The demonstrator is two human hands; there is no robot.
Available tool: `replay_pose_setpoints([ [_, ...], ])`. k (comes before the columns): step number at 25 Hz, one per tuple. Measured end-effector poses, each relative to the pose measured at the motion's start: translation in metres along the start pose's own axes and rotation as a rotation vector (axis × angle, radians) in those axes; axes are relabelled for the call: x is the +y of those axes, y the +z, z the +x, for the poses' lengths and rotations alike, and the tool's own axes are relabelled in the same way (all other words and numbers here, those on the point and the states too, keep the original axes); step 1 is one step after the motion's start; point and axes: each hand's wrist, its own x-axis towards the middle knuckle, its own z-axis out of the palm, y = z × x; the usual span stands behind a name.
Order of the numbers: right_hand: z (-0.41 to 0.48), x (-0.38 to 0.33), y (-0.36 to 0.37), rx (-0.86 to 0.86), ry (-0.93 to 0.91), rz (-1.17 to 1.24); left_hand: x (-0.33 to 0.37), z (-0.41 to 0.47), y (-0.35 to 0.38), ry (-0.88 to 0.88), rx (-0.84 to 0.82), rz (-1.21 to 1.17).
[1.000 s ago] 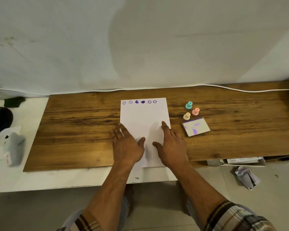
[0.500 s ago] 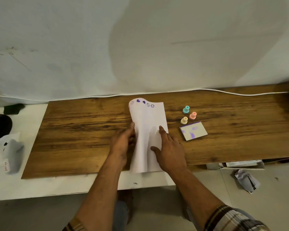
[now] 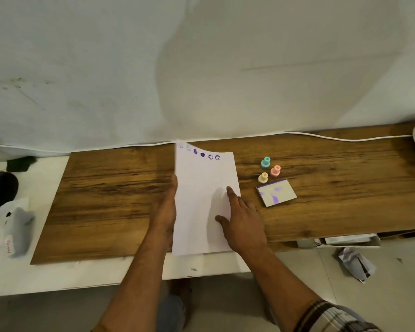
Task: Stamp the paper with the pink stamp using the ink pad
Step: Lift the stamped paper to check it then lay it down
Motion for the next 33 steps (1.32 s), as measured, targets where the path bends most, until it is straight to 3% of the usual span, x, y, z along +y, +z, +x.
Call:
replay_pose_setpoints([
  [5,0.001,0.001,-0.004,0.021,0.003,0.065,-0.016,0.013,-0.005,0.18,0.173,0.177],
  [10,0.014,-0.003,-0.03,0.179,0.092,0.583,-0.012,0.023,-0.014,0.17,0.112,-0.02],
  [14,0.033,0.004,-0.056,0.171,0.293,0.96,-0.014,0.025,-0.017,0.127,0.1,-0.106],
  [18,0.036,0.011,-0.058,0.257,0.339,0.978,-0.016,0.025,-0.014,0.178,0.109,-0.055],
  [25,0.027,0.01,-0.058,0.26,0.391,0.846,-0.023,0.015,-0.01,0.17,0.175,0.046],
  [33,-0.01,-0.013,-0.12,0.316,0.245,0.937,0.031,-0.043,-0.023,0.289,0.171,0.048],
])
